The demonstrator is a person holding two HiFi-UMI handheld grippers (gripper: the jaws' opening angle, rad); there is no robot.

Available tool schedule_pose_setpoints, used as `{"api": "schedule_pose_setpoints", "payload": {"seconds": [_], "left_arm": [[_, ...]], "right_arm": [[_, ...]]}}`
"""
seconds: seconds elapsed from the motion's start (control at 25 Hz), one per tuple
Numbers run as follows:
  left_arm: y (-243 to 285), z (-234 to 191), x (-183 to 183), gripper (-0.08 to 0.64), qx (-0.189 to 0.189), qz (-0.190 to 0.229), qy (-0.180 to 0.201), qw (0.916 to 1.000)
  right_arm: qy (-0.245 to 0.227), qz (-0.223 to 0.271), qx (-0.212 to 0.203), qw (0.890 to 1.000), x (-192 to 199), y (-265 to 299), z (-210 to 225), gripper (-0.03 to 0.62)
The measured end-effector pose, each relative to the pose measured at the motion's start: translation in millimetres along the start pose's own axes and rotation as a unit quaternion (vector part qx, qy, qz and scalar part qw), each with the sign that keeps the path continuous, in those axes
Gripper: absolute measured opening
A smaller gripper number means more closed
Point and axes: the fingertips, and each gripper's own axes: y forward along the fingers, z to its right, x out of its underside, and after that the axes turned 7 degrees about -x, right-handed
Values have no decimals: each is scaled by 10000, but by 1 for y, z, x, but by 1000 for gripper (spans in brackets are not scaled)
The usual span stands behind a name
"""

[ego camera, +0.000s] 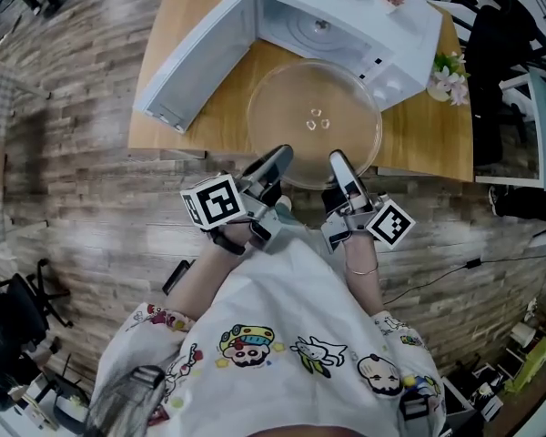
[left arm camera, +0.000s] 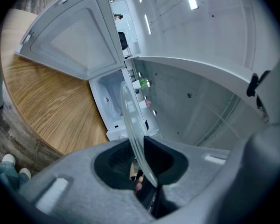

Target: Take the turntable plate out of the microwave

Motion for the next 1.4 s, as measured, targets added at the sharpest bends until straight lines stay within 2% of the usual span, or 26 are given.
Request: {"api": "schedule_pose_setpoints", "payload": {"seconds": [0.64,1.4], "left_arm": [[-2,9,5,55,96,-22,61,9999],[-4,4,2,54,16,45,91,9999]], "right_arm": [[37,-6,-119,9999,-1,-5,-6,87],[105,-98,-164,9998,4,-1,-2,89]]}}
